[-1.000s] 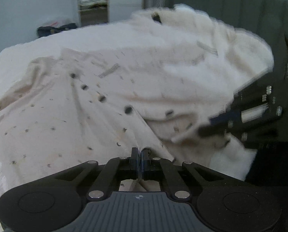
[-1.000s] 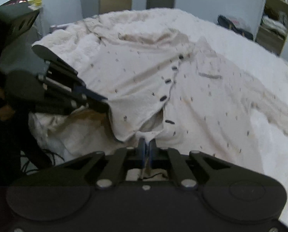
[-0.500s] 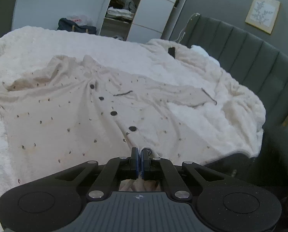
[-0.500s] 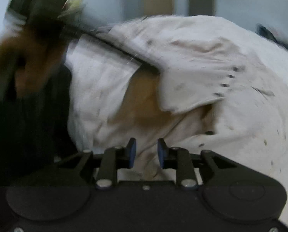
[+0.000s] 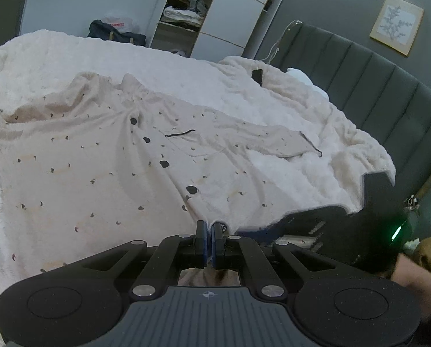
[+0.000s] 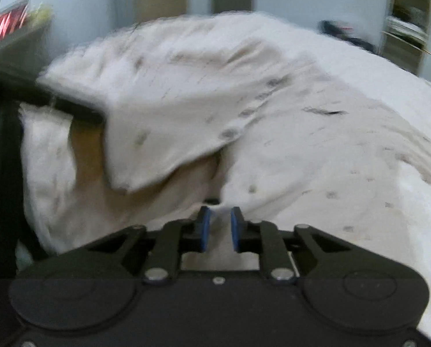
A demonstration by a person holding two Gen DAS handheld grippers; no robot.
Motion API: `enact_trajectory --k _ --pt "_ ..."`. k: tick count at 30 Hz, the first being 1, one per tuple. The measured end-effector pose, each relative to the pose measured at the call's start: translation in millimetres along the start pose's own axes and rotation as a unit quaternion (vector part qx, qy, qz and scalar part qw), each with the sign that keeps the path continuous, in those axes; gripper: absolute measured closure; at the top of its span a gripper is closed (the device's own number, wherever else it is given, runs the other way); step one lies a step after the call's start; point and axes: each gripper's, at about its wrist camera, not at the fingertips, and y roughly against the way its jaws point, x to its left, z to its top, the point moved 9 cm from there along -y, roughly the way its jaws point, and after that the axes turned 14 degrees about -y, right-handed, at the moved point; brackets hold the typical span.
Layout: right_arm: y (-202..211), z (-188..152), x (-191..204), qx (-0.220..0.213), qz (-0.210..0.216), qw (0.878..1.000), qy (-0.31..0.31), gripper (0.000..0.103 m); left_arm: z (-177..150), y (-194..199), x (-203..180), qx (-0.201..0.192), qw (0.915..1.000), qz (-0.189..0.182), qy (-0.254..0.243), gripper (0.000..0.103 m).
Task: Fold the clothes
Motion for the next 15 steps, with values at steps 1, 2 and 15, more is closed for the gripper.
enact_trajectory --k 1,2,15 --pt "1 -1 4 -0.004 0.019 1.0 0.001 0.091 0 -1 -2 0.001 1.0 -0.001 -0.003 0.101" --pt "3 -3 9 -0.008 0.038 0.999 0.002 0.091 -1 -3 -4 0.003 1.0 -0.004 -0.003 0.101" --pt "77 12 -71 -0.085 0.026 0.991 -0.099 0.059 -57 -35 -31 0.097 0.9936 -0.023 -0.054 0.08"
